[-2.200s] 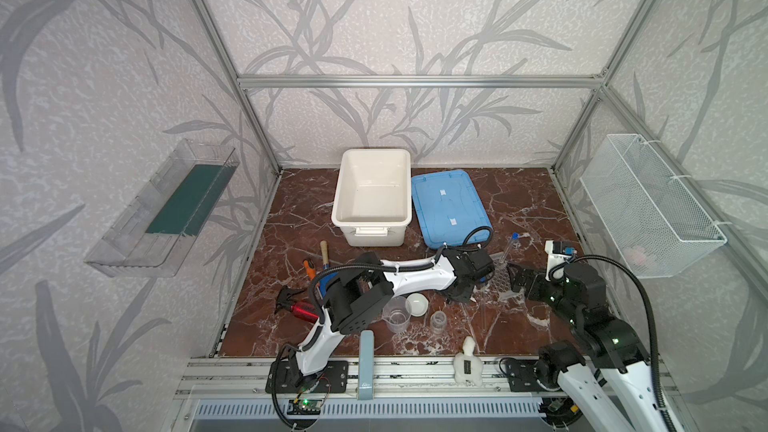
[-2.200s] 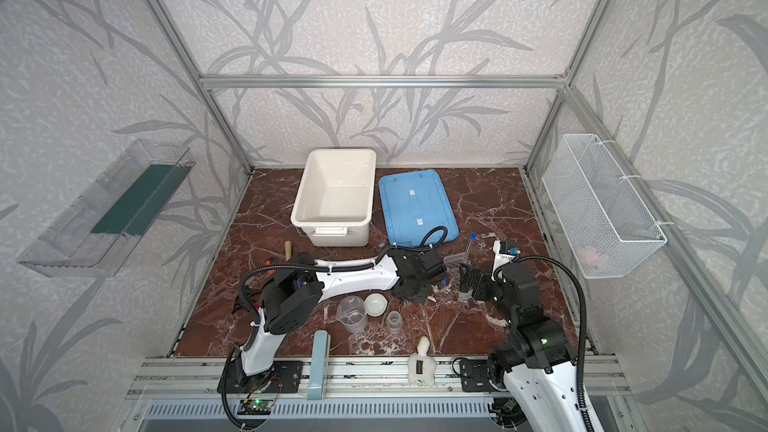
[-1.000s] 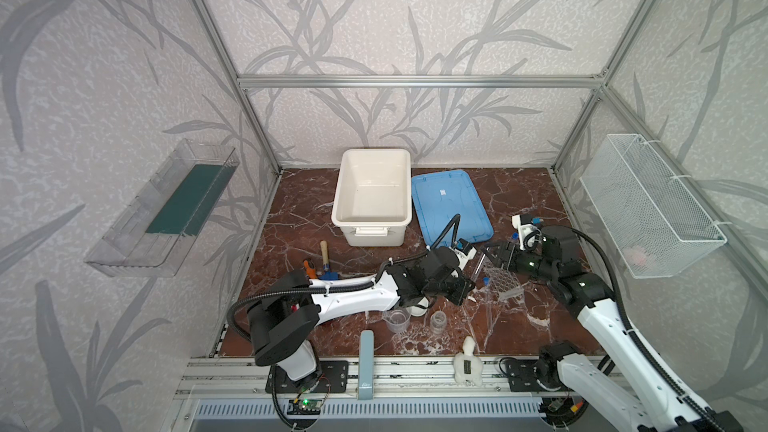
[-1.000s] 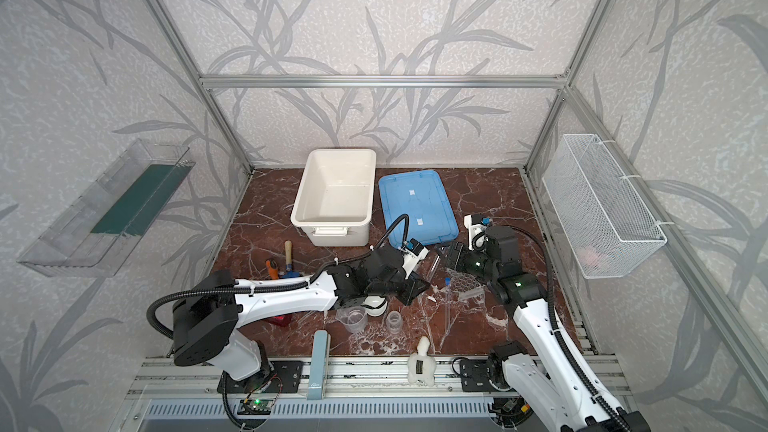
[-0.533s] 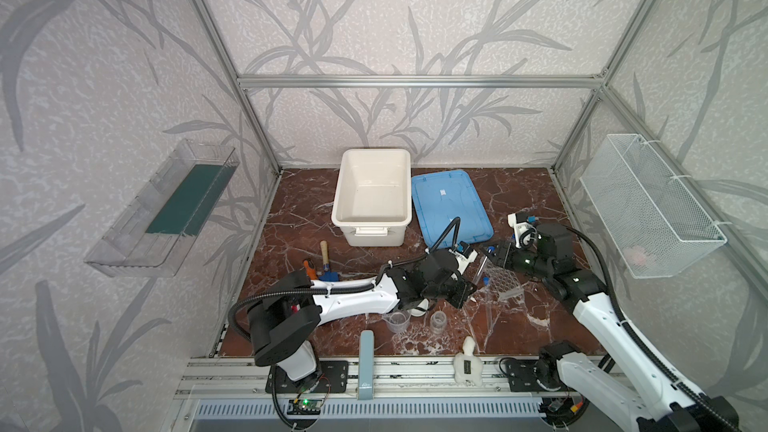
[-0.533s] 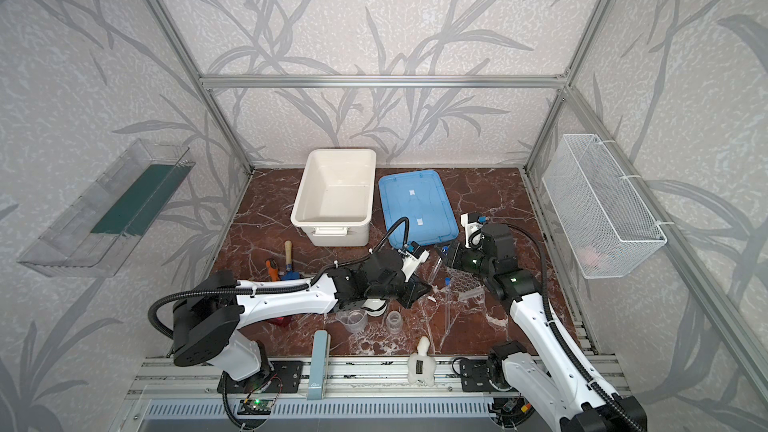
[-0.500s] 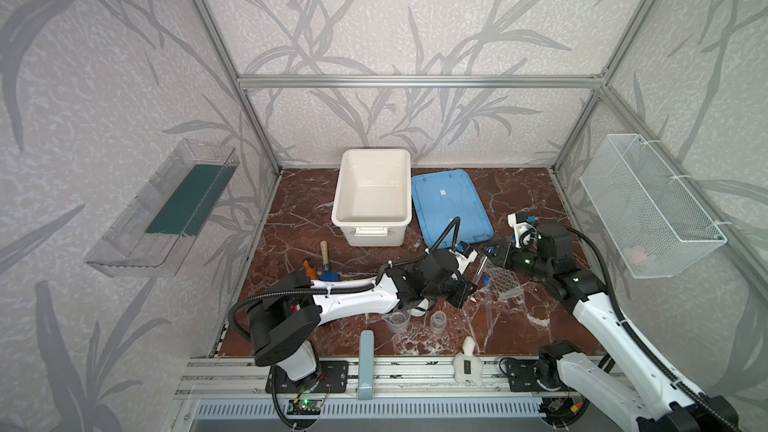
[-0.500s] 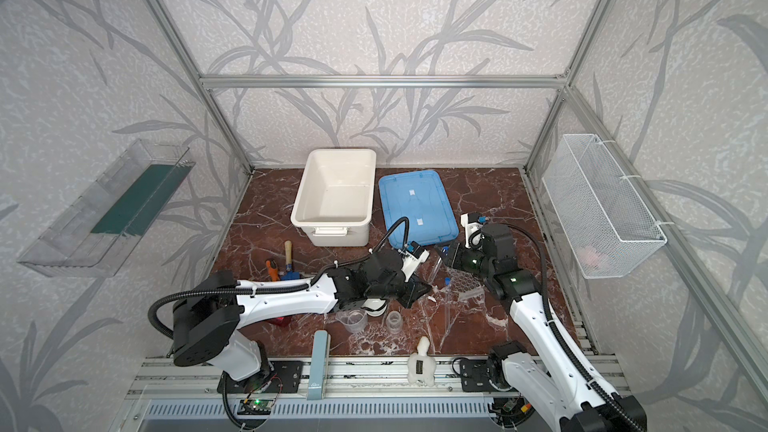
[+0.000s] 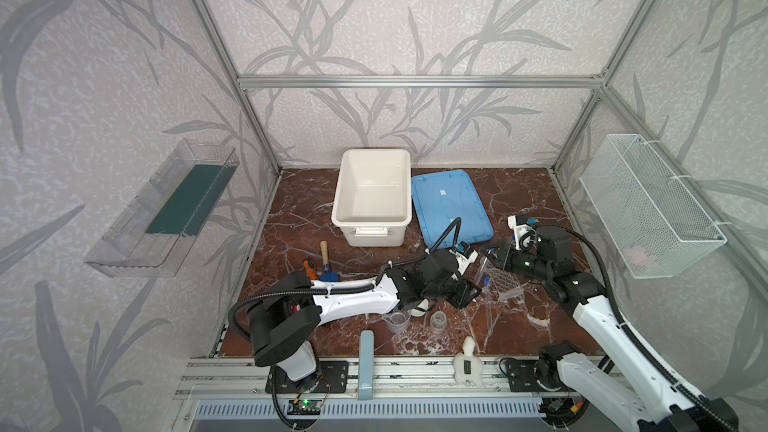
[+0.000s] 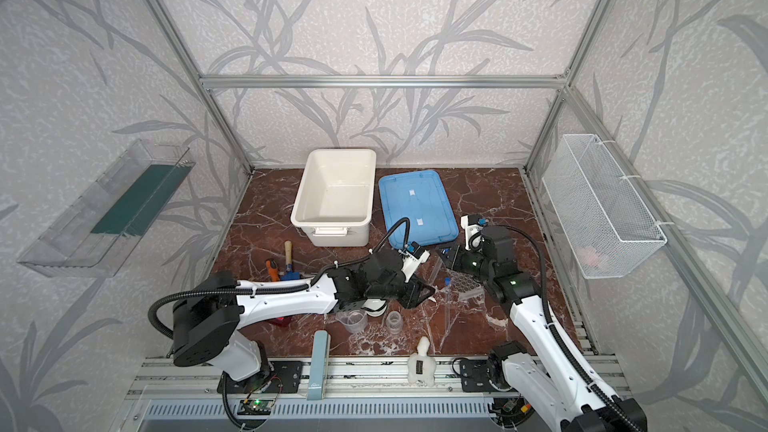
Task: Organize the chemistry lab equipment
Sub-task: 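Grasp the tube's blue cap with the right gripper while the left holds it, then lower the tube into the clear rack with the right gripper while the left withdraws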
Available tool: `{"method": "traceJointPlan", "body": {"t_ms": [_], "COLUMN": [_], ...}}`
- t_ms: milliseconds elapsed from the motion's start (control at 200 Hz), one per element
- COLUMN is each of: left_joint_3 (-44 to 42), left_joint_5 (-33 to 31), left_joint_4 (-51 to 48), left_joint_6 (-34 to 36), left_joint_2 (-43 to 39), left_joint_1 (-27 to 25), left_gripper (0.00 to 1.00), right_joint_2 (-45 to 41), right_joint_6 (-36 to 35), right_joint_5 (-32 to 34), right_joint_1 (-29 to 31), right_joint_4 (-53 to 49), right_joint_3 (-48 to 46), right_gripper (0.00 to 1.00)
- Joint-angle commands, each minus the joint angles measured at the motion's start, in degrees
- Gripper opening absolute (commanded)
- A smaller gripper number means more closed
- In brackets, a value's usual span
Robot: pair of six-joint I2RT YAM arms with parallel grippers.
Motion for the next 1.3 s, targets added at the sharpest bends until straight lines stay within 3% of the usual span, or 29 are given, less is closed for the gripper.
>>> {"method": "traceJointPlan", "body": {"t_ms": [0, 245, 495, 630, 1070, 1295], "left_joint_3": [0.96, 4.77, 7.8, 8.78, 12.1, 13.99], "left_joint_5": [-0.36, 0.0, -1.54, -3.83, -1.03, -1.44], "left_joint_4": [0.74, -0.24, -2.26, -5.87, -5.07, -7.57], "left_joint_6": [-1.0, -8.09, -9.5, -10.47, -13.94, -13.19], "left_joint_2": [-0.48, -0.2, 1.37, 3.65, 9.39, 11.09], "left_joint_1": [-0.18, -0.78, -1.68, -1.7, -2.09, -2.11], "left_gripper": [0.99, 0.99, 0.99, 0.99, 0.99, 0.99], "right_joint_2": [-2.95, -9.69, -12.4, -12.47, -13.44, -13.11], "right_joint_6": [-2.39, -12.19, -22.03, -25.49, -31.76, -32.09], "right_joint_5": [2.93, 13.26, 24.84, 27.51, 36.66, 35.88], "right_joint_1": [0.28, 0.31, 0.31, 0.3, 0.3, 0.22], "right_joint_4": [-1.11, -4.22, -2.06, 4.31, 25.12, 28.7], "right_joint_3": [-0.38, 0.88, 0.91, -1.8, -14.71, -17.43], "right_gripper": [0.17, 0.16, 0.16, 0.15, 0.16, 0.17]}}
